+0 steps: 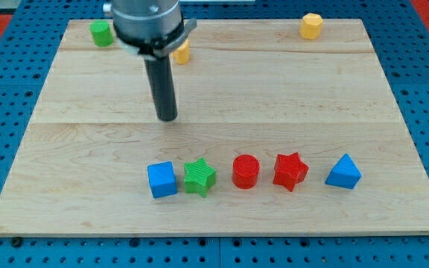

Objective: Move the yellow heart towards the center of the board

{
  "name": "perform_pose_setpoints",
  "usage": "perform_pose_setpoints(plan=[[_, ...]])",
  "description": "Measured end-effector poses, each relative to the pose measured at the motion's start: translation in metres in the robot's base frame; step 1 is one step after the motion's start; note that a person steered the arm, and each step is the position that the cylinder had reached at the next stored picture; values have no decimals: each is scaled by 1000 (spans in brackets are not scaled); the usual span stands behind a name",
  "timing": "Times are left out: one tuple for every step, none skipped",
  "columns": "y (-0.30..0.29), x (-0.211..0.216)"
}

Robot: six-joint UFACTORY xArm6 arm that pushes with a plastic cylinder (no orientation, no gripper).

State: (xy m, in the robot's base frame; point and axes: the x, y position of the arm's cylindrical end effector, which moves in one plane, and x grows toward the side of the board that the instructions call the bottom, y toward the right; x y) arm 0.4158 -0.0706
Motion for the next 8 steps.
perform_pose_setpoints(plan=[[43, -44], [67, -96], [95, -137], [65, -185], [21, -193], [-7, -150], [-18, -108], [-14, -105]])
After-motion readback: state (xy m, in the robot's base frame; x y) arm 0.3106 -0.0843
